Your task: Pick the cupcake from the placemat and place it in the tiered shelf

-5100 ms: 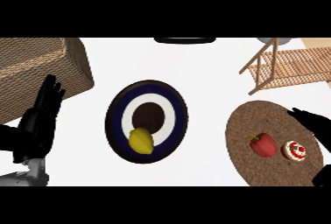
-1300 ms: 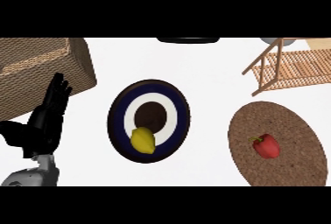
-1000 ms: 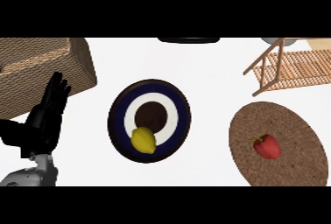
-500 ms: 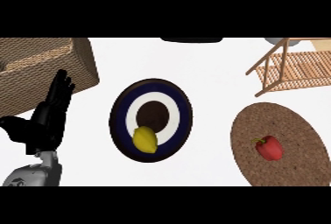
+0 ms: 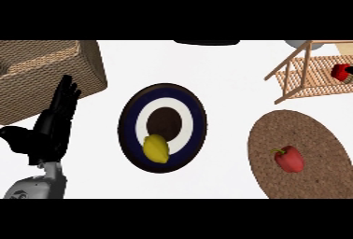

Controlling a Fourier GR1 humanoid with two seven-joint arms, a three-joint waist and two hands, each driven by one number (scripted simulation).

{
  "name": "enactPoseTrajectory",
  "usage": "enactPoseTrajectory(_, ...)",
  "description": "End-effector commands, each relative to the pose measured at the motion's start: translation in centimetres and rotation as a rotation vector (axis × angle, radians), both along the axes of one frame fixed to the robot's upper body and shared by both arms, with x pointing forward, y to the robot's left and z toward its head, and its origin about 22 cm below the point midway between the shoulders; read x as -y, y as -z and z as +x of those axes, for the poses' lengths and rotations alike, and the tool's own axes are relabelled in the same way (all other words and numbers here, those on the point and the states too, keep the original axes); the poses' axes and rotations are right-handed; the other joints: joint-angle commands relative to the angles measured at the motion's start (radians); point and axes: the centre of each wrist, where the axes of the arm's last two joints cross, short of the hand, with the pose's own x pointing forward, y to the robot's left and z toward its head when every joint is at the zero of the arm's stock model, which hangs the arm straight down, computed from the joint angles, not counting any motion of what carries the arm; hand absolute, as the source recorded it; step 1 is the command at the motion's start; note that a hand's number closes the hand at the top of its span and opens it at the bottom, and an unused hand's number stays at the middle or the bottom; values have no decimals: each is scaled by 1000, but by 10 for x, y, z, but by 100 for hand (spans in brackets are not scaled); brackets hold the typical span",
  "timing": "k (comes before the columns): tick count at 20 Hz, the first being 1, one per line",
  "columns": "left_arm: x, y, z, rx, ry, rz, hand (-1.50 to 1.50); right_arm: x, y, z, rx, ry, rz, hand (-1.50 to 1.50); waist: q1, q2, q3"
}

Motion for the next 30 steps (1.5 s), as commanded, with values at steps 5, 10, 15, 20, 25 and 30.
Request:
enactPoseTrajectory(5, 0, -7, -4, 0, 4, 0, 0, 11, -32, 0, 96, -57, 110, -150, 2, -1, 0)
enactPoseTrajectory(10, -2, 2, -2, 5, 0, 5, 0, 32, -27, -18, 189, 15, 209, -150, -9, -1, 0)
enactPoseTrajectory(15, -3, 9, -8, -9, -17, -12, 0, 73, -51, -53, 198, 146, 277, -150, -8, 0, 1)
enactPoseTrajectory(20, 1, 10, -9, -3, -16, -4, 0, 115, -53, -108, 136, 229, 310, -150, -15, 4, 3)
enactPoseTrajectory(25, -6, -1, -14, 11, -33, -11, 0, 140, -53, -148, 112, 223, 319, -150, -19, 0, 5)
enactPoseTrajectory(30, -8, -6, -3, 21, -1, -8, 0, 146, -49, -162, 108, 185, 330, -150, -18, 4, 6)
